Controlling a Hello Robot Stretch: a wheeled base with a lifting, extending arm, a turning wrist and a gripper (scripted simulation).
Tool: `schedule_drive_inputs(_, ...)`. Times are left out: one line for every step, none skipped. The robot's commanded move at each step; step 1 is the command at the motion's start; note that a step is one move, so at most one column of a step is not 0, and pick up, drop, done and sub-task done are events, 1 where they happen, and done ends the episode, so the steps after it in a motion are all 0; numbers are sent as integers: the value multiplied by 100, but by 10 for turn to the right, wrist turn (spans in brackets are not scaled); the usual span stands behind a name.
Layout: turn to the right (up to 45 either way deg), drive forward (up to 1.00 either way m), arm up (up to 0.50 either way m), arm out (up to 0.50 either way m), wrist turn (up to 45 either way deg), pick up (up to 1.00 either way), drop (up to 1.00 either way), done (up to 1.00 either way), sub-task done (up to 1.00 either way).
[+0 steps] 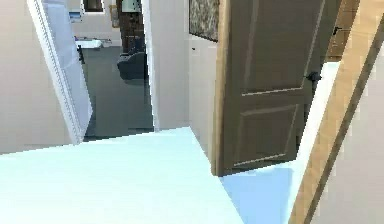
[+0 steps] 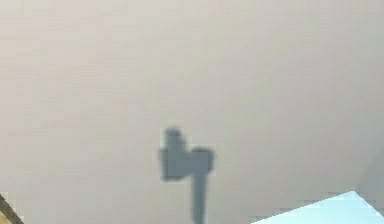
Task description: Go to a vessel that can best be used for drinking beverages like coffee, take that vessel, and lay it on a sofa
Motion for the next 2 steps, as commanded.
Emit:
schedule_drive_inputs(0,75,0,0,0,0,0,0,0)
schedule_drive_inputs(330,0,0,0,0,0,0,0,0)
